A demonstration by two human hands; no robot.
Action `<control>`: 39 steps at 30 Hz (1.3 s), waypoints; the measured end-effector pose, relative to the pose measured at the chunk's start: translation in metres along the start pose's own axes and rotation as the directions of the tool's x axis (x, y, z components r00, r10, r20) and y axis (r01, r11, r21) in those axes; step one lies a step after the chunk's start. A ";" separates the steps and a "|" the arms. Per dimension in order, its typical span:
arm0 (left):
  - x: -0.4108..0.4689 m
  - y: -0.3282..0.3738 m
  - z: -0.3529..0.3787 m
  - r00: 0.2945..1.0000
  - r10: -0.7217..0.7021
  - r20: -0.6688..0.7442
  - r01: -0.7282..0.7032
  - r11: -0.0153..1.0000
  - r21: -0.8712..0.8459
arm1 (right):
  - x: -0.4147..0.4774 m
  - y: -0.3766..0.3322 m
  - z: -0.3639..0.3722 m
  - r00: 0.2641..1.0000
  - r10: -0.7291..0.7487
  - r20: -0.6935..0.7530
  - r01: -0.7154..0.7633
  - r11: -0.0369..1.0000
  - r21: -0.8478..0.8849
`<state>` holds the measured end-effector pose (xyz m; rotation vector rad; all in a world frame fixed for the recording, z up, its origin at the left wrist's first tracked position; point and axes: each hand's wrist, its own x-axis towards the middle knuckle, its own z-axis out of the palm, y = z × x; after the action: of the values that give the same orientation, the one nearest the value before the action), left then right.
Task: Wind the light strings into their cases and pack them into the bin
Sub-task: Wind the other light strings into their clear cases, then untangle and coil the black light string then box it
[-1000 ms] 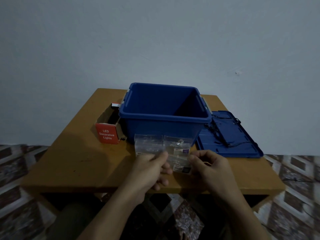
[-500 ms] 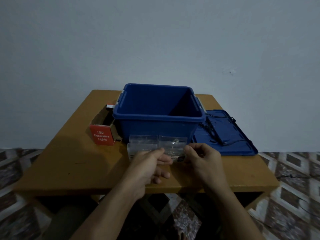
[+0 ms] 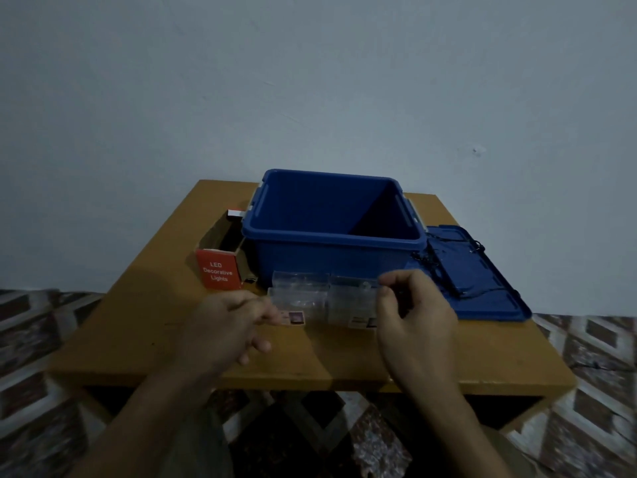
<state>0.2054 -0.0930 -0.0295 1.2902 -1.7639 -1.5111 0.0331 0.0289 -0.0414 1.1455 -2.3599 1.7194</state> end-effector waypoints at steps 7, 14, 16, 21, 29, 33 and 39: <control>0.036 0.005 -0.062 0.923 0.173 -0.345 -0.168 0.985 0.044 | -0.003 -0.074 0.059 0.877 -0.064 0.477 0.058 0.998 0.028; 0.092 0.008 -0.077 0.958 0.119 -0.262 -0.099 0.991 0.087 | 0.012 -0.108 0.132 0.777 -0.013 0.629 0.157 0.972 -0.174; 0.097 0.011 -0.076 0.974 0.065 -0.219 -0.055 0.997 0.050 | 0.017 -0.109 0.141 0.784 0.046 0.620 0.142 0.958 -0.251; 0.095 0.009 -0.078 0.985 0.003 -0.173 0.003 0.999 0.034 | 0.016 -0.106 0.156 0.798 0.105 0.593 0.145 0.923 -0.358; 0.056 -0.016 -0.091 0.980 0.031 -0.196 -0.016 0.997 0.075 | 0.000 -0.096 0.145 0.785 -0.020 0.619 0.187 0.961 -0.206; 0.031 -0.026 -0.093 0.979 0.035 -0.200 -0.009 0.992 0.126 | -0.014 -0.088 0.140 0.752 -0.047 0.657 0.228 0.955 -0.192; 0.015 -0.031 -0.097 0.920 -0.019 -0.392 0.041 0.998 0.048 | -0.028 -0.074 0.113 0.741 -0.129 0.659 0.244 0.966 -0.084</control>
<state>0.2902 -0.1514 -0.0348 1.5298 -1.5366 -1.1243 0.1394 -0.0595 -0.0367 2.1397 -2.5100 1.1359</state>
